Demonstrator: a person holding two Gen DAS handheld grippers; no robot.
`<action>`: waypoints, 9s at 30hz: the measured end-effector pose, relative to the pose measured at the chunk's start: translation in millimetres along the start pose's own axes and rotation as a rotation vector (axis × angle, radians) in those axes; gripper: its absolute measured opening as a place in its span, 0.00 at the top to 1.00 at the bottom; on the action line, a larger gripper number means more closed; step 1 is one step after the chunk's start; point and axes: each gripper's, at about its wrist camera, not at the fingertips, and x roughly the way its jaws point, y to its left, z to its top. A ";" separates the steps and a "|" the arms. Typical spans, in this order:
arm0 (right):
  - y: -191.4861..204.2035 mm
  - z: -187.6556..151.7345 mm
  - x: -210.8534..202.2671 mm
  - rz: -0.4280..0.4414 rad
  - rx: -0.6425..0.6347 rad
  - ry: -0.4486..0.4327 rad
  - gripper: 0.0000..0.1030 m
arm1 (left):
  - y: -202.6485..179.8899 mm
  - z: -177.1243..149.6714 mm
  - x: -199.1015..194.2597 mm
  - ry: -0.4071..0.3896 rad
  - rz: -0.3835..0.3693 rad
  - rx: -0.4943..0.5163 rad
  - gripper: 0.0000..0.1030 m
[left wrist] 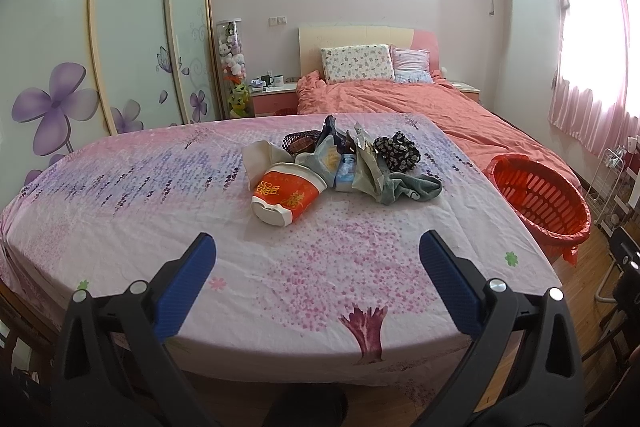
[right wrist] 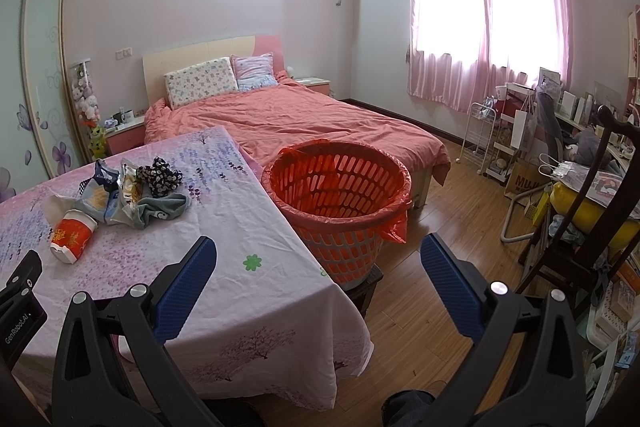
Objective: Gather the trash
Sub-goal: 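Reach the right tool to the green towel and close on it, then drop the green towel into the orange basket while the left tool holds a white cloth, then reach the left tool to the red-and-white paper cup and grasp it, then grasp the black floral cloth with the right tool while the left tool holds the cup, then carry cup and floral cloth over the basket and open both tools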
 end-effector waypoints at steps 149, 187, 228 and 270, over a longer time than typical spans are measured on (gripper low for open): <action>-45.3 83.7 188.9 0.166 0.046 0.129 0.45 | -152.7 87.7 199.5 0.158 -0.358 0.199 0.30; 156.4 31.0 183.2 0.395 -0.189 0.277 0.44 | 108.9 54.7 261.3 0.329 0.040 -0.043 0.13; 171.1 32.9 235.2 0.319 -0.211 0.369 0.84 | 140.5 49.3 276.1 0.366 -0.033 -0.109 0.26; 32.5 91.9 156.2 0.306 -0.037 0.161 0.86 | -43.0 136.0 161.6 0.146 -0.351 0.071 0.27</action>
